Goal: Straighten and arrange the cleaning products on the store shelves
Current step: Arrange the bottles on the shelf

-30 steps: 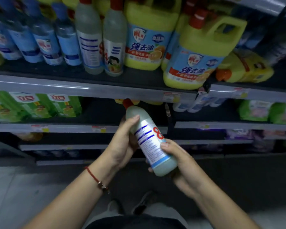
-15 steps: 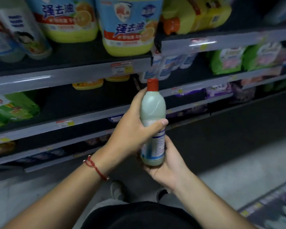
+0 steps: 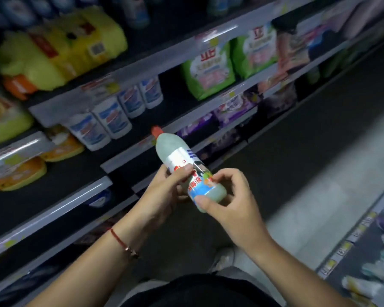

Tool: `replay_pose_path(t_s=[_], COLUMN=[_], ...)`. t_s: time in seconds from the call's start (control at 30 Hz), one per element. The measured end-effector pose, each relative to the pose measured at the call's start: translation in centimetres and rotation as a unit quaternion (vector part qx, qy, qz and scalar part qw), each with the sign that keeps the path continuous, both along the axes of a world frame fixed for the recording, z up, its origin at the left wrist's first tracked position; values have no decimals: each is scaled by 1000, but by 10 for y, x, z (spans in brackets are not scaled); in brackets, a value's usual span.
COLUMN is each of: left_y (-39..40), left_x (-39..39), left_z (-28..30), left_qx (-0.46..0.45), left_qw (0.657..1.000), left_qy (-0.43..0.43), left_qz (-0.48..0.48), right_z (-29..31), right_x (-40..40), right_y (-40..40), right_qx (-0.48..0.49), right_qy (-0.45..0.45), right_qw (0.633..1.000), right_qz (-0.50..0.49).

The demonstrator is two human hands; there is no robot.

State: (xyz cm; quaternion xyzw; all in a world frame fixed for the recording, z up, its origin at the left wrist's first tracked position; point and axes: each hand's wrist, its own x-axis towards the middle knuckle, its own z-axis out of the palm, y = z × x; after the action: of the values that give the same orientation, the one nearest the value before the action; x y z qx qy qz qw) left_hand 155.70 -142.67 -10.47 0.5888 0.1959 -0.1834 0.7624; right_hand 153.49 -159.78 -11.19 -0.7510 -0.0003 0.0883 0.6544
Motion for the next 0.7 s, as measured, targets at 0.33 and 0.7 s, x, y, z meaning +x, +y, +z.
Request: replay_pose_path(t_s=[0.33, 0.7], left_y=[-59, -38], left_x=[112, 242], left_z=[65, 97], left_qx=[186, 212], left_qw=[962, 950], left_qy=[-200, -218], left_qz=[-13, 68], right_z=[31, 69], right_x=[131, 285], right_y=[-66, -32], right_qx=[-80, -69], right_qy=[-46, -128], right_qw=[992, 983], right_qz=[86, 114])
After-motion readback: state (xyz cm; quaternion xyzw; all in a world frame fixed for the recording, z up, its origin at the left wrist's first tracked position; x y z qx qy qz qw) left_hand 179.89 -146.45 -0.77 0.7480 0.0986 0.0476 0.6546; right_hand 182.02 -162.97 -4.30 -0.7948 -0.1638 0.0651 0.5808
